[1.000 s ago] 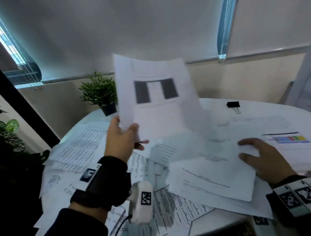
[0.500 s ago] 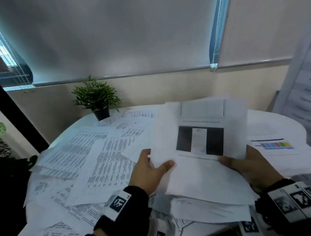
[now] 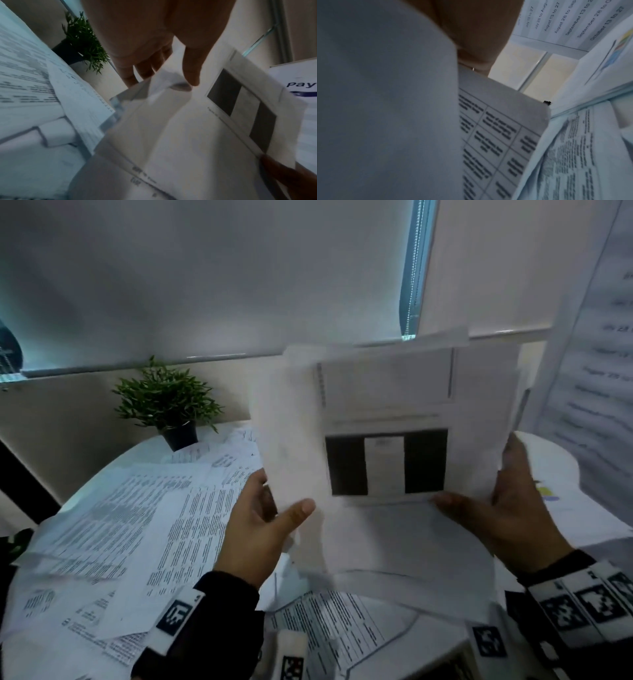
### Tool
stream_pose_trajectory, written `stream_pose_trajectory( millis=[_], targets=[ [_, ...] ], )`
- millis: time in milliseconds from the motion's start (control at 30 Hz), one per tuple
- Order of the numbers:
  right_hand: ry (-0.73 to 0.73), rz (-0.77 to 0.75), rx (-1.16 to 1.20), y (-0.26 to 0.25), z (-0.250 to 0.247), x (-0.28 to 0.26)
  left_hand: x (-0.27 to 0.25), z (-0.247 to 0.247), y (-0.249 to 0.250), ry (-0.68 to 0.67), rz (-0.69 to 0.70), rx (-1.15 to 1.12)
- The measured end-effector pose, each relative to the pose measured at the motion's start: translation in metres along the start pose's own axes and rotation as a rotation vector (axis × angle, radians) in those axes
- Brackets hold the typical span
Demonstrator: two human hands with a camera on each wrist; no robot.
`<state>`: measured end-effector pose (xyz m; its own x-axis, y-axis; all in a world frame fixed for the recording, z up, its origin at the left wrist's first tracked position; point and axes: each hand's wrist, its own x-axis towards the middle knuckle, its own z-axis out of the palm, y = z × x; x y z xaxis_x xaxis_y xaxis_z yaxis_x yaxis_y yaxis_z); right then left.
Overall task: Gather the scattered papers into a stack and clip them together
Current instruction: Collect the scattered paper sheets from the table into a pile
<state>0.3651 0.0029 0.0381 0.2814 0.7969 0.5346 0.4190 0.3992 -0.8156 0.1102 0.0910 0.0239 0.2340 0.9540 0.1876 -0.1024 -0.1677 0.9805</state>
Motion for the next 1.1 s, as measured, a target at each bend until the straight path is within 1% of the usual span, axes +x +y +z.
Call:
stream_pose_trajectory(
  millis=[100,200,267,333,400,433,467,533,633,700,733,767,833,933,967,1000,1067,1100],
  targets=[
    [-0.087,0.129,-0.08,0.01,0.004,-0.005,-0.004,0.002,-0.009,0.023,0.003,0.018],
    [-0.221,0.276,0.096,0.024,0.006,-0.008,-0.009,0.002,-0.014,0.016,-0.001,0.083],
    [-0.306,0.376,0.14,0.033,0.004,-0.011,-0.011,0.002,-0.018,0.016,-0.002,0.114],
    [-0.354,0.51,0.206,0.039,0.004,-0.015,-0.01,0.003,-0.018,0.054,0.023,0.106],
    [-0.394,0.532,0.218,0.041,0.005,-0.017,-0.005,0.004,-0.014,0.124,0.065,0.047],
    [-0.372,0.516,0.217,0.04,0.007,-0.016,-0.003,0.004,-0.011,0.151,0.094,0.024],
    [-0.314,0.507,0.217,0.038,0.006,-0.015,-0.001,0.006,-0.008,0.158,0.116,0.007],
    [-0.128,0.465,0.178,0.034,0.003,-0.008,-0.002,0.012,-0.003,0.114,0.118,-0.007],
    [0.156,0.456,0.096,0.034,-0.026,0.005,-0.006,0.018,0.001,-0.002,-0.006,-0.01],
    [0.29,0.477,-0.137,0.035,-0.062,0.011,-0.008,0.013,0.001,-0.009,-0.048,0.042],
    [0.33,0.518,-0.27,0.04,-0.084,0.012,-0.007,0.009,0.0,-0.008,-0.061,0.081],
    [0.353,0.578,-0.409,0.042,-0.103,0.011,-0.006,0.003,-0.001,-0.012,-0.076,0.126],
    [0.337,0.725,-0.602,0.057,-0.14,0.004,-0.003,-0.01,-0.005,-0.038,-0.105,0.253],
    [0.153,0.86,-0.794,0.082,-0.163,-0.012,0.005,-0.032,-0.01,-0.098,-0.136,0.573],
    [0.147,0.851,-0.818,0.091,-0.166,-0.016,0.007,-0.039,-0.011,-0.116,-0.144,0.688],
    [0.188,0.875,-0.783,0.099,-0.169,-0.019,0.01,-0.045,-0.011,-0.131,-0.155,0.795],
    [0.342,0.859,-0.688,0.103,-0.167,-0.025,0.014,-0.056,-0.011,-0.16,-0.179,0.96],
    [0.411,0.824,-0.674,0.105,-0.163,-0.026,0.015,-0.059,-0.011,-0.176,-0.188,1.014]
  ],
)
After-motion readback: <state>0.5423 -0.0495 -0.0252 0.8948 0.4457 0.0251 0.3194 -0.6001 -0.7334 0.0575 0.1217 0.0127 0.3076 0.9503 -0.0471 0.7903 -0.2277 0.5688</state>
